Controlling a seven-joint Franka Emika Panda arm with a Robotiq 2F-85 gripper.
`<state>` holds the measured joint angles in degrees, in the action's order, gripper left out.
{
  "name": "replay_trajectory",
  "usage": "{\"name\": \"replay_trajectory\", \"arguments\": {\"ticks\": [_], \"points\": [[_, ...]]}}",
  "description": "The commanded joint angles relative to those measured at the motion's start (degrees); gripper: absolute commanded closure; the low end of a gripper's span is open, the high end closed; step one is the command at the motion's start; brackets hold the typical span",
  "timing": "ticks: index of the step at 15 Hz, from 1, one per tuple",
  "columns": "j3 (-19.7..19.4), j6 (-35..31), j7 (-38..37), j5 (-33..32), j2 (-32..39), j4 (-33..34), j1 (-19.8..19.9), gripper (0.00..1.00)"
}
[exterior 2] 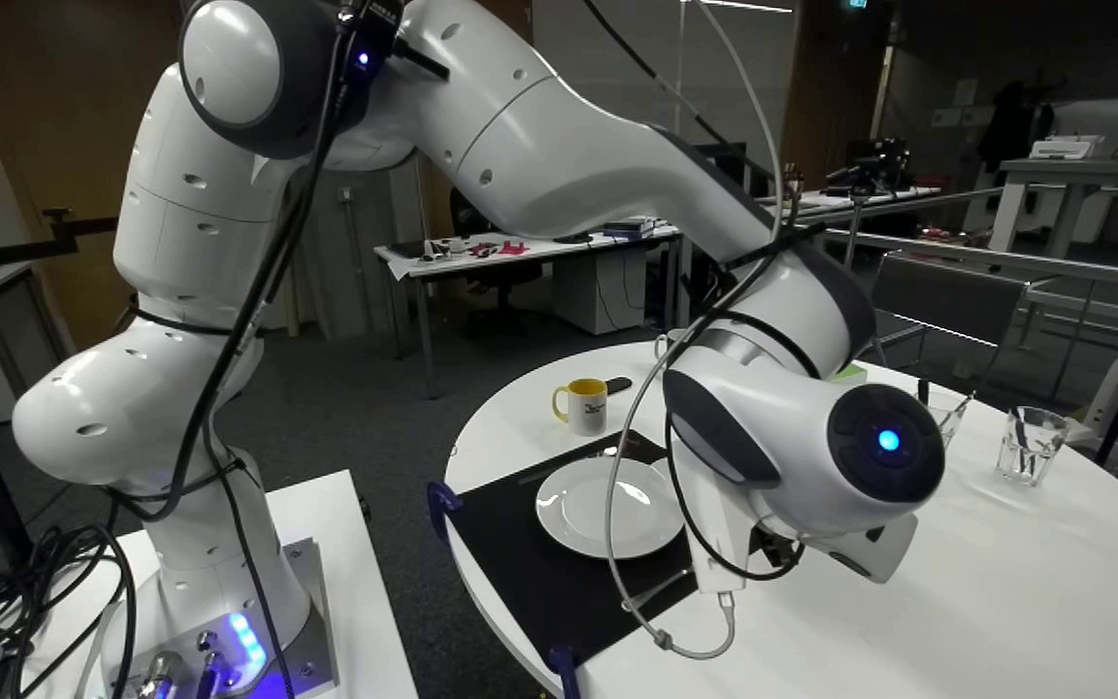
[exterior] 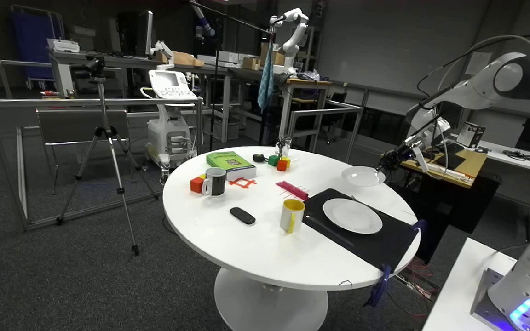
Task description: Move the smaller plate to the right
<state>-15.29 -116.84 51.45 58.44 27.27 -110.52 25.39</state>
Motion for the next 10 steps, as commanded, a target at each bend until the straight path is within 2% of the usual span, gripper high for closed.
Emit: {"name": "replay_trajectory", "arguments": {"ticks": [1,10], "points": [[0.35,-1.14,-1.37,0.2,2.07,1.91,0.72,0.99],[1.21,-6.93,-5.04,4.72,8.93,7.35,3.85,0.99]]}}
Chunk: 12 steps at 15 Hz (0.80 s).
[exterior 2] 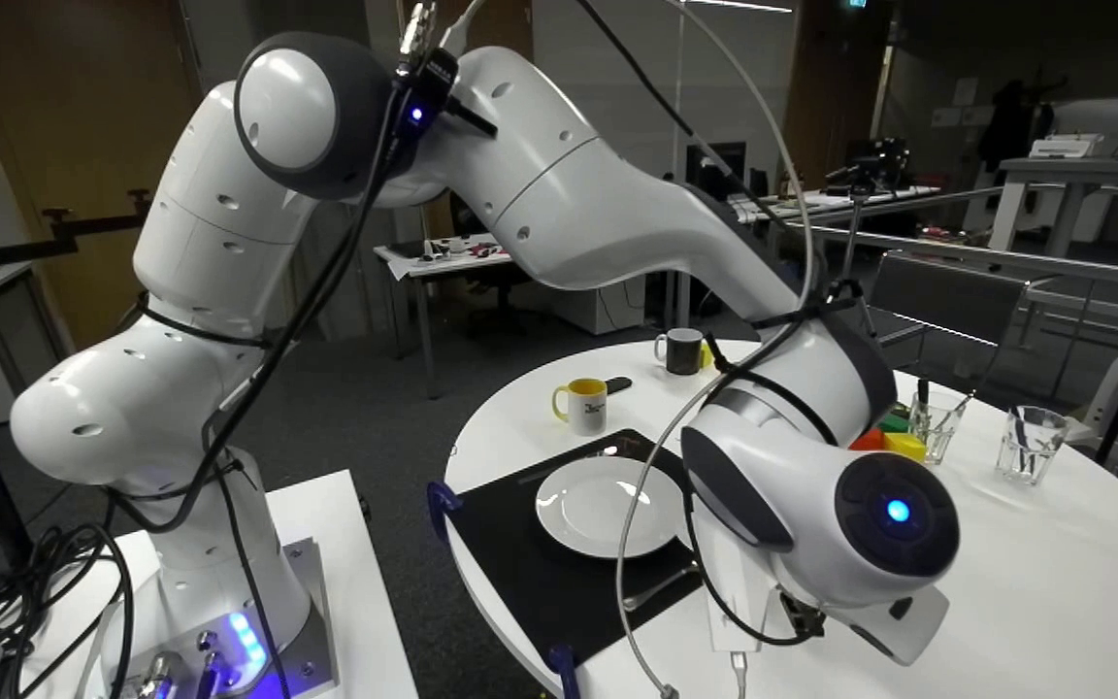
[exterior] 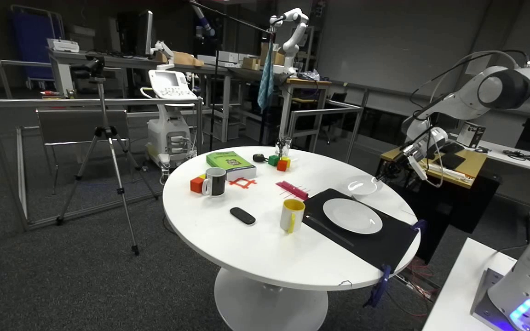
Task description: Move the smaller plate to the right
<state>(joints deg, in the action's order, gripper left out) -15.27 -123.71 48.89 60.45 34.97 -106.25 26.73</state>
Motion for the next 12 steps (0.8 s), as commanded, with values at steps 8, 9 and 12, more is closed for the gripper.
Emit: {"name": "replay_trajectory", "arguments": {"ticks": [8,9,12], "points": [[1.04,-1.2,-3.84,12.28,4.81,7.24,5.3,0.99],[1.02,-1.37,-3.83,12.94,5.27,7.54,5.24,0.99],[1.3,-3.03,-3.69,14.38,6.88,8.39,4.43,0.99]]}}
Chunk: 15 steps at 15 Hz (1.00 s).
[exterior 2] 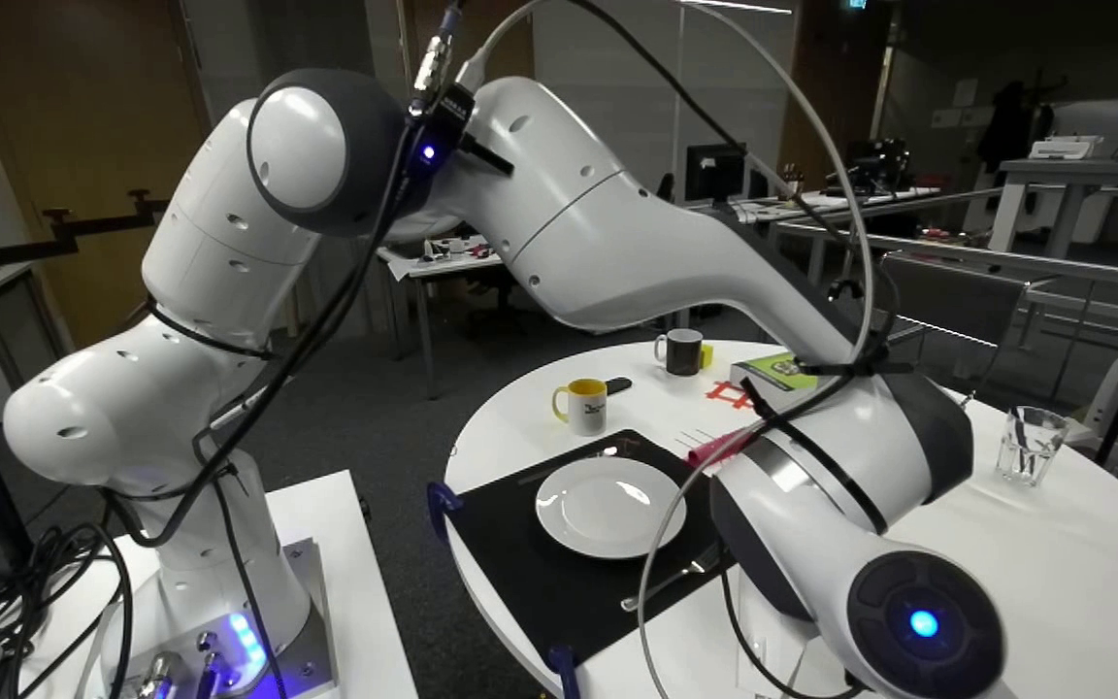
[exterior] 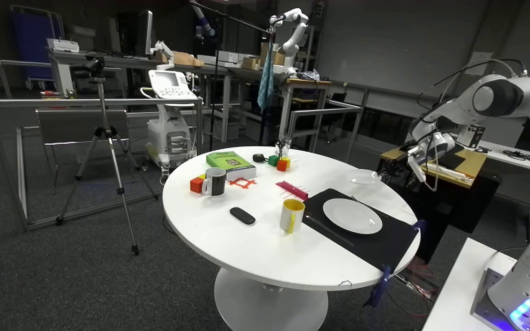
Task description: Move the smaller plate to the right
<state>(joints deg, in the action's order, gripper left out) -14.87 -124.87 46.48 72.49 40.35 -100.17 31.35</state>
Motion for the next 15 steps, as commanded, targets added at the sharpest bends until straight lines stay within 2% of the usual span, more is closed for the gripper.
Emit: {"name": "replay_trajectory", "arguments": {"ticks": [1,15], "points": [[1.09,-2.42,-1.31,2.65,1.85,2.54,-0.4,0.99],[2.91,-6.69,-1.99,3.72,6.31,7.11,-2.08,0.99]]}}
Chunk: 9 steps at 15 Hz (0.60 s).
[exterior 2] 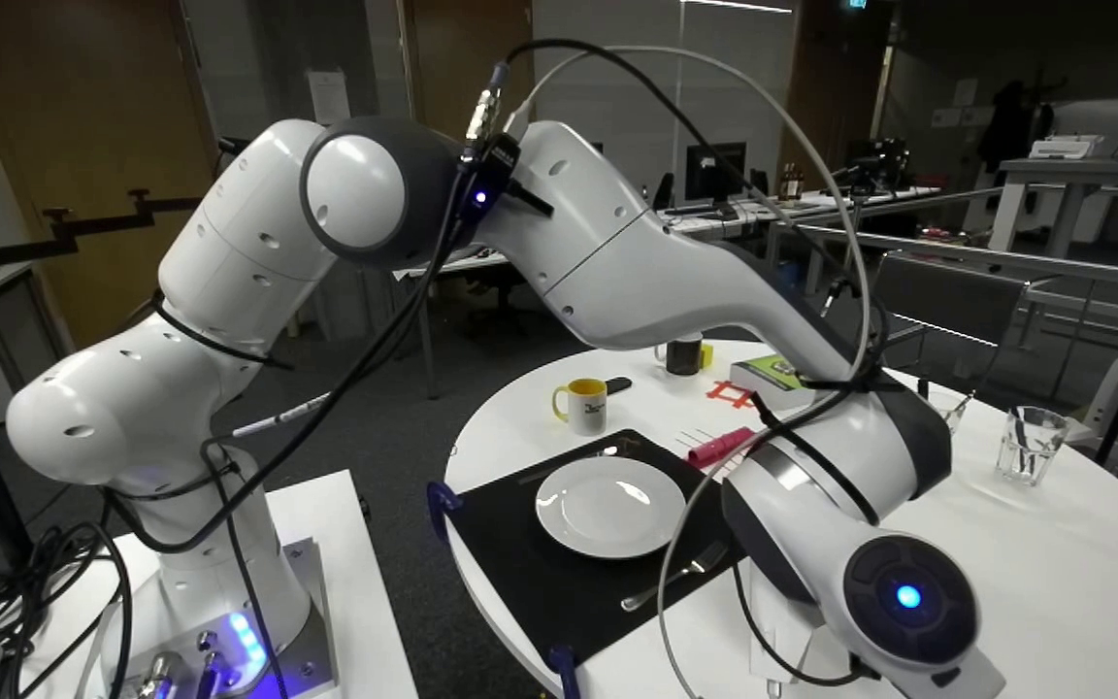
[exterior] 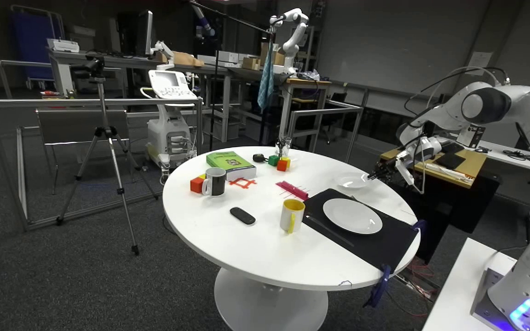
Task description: Move the smaller plate to the right
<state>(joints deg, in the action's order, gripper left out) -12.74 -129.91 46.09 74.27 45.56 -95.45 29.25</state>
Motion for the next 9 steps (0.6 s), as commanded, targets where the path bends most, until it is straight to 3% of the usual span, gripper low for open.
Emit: {"name": "replay_trajectory", "arguments": {"ticks": [1,9], "points": [[0.9,-2.07,-1.8,2.15,1.48,2.77,-0.04,0.99],[1.66,-2.27,-2.89,3.08,4.37,6.26,0.17,0.99]]}}
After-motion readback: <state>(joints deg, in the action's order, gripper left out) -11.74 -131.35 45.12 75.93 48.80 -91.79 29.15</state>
